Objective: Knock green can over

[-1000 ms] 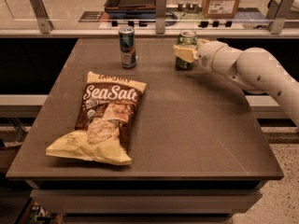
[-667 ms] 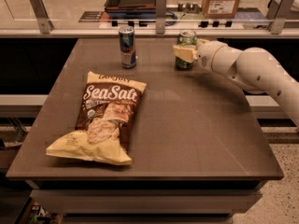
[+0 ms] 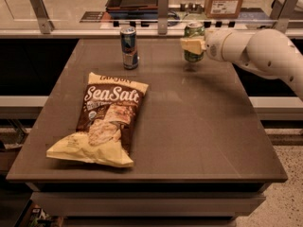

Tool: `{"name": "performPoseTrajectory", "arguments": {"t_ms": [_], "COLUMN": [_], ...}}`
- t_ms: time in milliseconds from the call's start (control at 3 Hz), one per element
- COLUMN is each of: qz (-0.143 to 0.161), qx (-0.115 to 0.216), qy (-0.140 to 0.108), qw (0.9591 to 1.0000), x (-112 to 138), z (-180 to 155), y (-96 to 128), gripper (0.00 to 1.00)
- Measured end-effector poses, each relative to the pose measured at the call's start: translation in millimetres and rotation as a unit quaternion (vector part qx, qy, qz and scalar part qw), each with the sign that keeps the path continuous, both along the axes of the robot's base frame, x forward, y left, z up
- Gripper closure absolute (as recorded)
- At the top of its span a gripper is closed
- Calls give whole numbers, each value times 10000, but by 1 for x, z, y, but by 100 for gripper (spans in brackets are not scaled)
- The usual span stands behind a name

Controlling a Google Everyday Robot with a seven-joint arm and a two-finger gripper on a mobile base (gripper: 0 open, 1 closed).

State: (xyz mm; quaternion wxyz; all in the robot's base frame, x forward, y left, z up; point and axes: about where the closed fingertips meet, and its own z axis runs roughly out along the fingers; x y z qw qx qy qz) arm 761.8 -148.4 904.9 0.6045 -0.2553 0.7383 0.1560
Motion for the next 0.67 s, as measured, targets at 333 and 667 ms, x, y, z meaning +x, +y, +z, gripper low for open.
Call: {"name": "performPoseTrajectory", "arguments": {"t_ms": [333, 667], "qz": [-55, -35], "qx": [-330, -660], "qy": [190, 536], "qw": [9993, 9964], "x": [2, -2], "z": [12, 13], "y": [-11, -16], "gripper": [100, 100]}}
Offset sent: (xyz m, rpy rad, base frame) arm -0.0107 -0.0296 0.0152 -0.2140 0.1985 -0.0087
